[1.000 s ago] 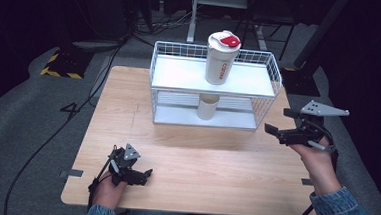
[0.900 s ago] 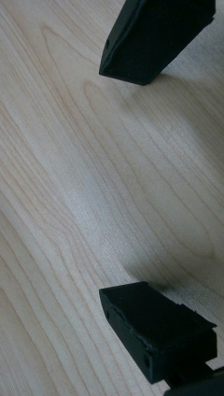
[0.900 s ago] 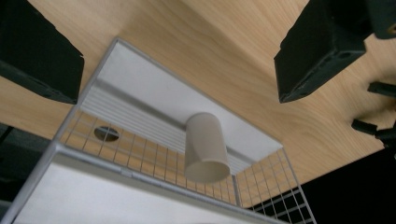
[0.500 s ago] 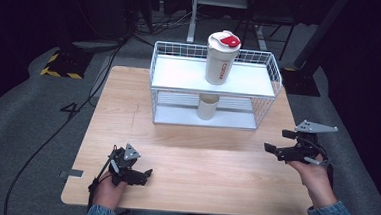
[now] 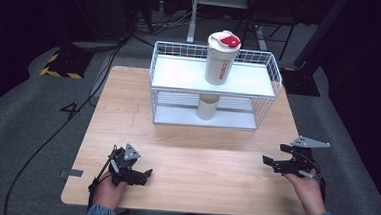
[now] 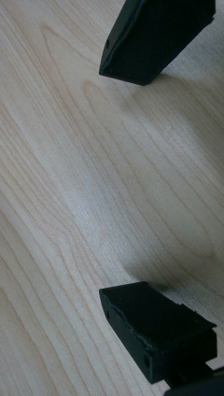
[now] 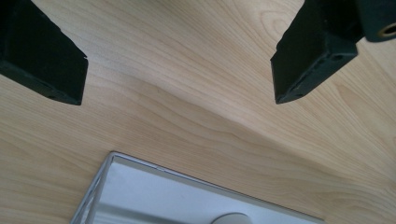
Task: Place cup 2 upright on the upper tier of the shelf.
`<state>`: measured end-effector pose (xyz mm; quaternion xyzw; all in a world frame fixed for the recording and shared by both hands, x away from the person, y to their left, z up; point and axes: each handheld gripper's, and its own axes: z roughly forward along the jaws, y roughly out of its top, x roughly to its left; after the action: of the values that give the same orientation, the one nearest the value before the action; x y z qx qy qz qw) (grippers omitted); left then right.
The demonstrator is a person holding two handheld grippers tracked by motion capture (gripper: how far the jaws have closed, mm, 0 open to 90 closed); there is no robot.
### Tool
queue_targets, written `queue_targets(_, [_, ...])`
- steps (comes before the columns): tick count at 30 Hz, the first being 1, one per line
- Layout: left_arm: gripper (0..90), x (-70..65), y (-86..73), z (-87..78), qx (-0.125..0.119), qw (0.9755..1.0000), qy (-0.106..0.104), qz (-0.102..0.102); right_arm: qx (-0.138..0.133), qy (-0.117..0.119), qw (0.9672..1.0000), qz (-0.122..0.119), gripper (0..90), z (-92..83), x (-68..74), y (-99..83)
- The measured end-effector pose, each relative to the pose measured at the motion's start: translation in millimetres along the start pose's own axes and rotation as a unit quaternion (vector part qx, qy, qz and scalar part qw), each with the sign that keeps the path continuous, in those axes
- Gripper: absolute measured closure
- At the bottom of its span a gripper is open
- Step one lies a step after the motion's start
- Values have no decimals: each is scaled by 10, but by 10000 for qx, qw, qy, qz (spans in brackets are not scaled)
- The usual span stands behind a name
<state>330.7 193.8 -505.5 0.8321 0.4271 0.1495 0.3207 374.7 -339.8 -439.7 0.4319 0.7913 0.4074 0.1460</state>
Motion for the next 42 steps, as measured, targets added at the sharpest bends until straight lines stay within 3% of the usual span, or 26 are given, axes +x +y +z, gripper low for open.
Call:
queue_targets(6, [0,2,0,0,-1,10000,5,17,-201,-24,9998,31,40,68,16,-160])
queue_targets(15, [0,0,-1,0,-3,10000,3,0,-142,-159,9997,-84,39,191,45,-330])
queue_targets(27, [0,1,0,0,-1,10000,5,9,86,-436,9989,-159,30,351,59,-483])
queue_targets(35, [0,0,-1,0,-3,10000,3,2,476,-731,9960,-208,0,429,63,-519])
queue_targets(42, [0,2,0,-1,-2,10000,9,20,484,-727,9960,-198,0,432,62,-517])
